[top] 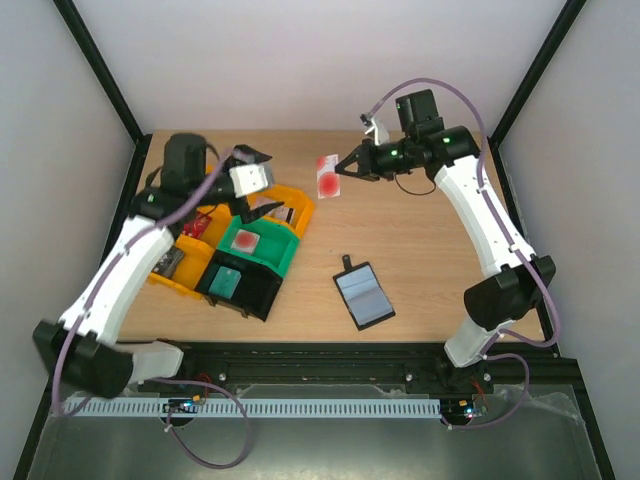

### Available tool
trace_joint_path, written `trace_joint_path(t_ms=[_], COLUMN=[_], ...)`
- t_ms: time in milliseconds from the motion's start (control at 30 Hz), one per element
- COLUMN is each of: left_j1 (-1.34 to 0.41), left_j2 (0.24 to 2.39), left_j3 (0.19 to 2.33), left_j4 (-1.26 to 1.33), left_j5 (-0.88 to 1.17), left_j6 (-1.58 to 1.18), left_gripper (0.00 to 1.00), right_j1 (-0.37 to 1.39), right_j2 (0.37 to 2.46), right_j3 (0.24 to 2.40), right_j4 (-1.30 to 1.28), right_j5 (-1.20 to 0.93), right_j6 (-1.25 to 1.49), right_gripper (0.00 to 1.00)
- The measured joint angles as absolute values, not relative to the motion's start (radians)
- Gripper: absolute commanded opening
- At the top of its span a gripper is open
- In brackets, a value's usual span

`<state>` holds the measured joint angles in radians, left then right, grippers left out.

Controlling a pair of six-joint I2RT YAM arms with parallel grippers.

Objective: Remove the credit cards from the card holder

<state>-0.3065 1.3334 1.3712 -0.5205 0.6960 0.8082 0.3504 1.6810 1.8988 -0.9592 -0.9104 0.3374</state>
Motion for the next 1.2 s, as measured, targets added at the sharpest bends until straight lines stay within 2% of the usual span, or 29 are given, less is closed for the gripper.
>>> trace_joint_path(t_ms=[167, 367, 433, 533, 633, 700, 833, 1200], left_j1=[-0.339, -0.362, -0.379, -0.426, -0.455, -0.46, -0.459, -0.369], left_j2=[1.087, 1.057, 1.072, 1.08, 1.079, 1.079, 1.08, 1.045], left_j3=[1.017, 0.703, 0.666, 0.667, 0.673, 0.674, 0.677, 0.707], left_j4=[-0.046, 0.537, 0.645, 0.757, 0.803, 0.801, 0.773, 0.576], left_j5=[0.587, 0.569, 0.563, 0.554, 0.549, 0.543, 0.53, 0.547], left_j6=[1.073, 1.419, 1.494, 1.561, 1.605, 1.621, 1.641, 1.704], left_gripper=[0.97, 0.95, 0.91, 0.78, 0.7, 0.69, 0.74, 0.79], right_j1=[0.378, 0.407, 0.422, 0.448, 0.474, 0.484, 0.491, 0.488], right_j2=[1.681, 1.662, 1.66, 1.66, 1.66, 1.66, 1.66, 1.663], right_j3=[1.869, 1.829, 1.822, 1.809, 1.801, 1.801, 1.801, 1.842], right_j4=[-0.954, -0.899, -0.876, -0.841, -0.798, -0.773, -0.748, -0.829], right_j5=[-1.016, -1.108, -1.124, -1.136, -1.143, -1.145, -1.144, -1.098], right_j6=[0.336, 0.353, 0.364, 0.386, 0.416, 0.429, 0.445, 0.373], right_gripper=[0.02, 0.02, 0.02, 0.02, 0.02, 0.02, 0.02, 0.02])
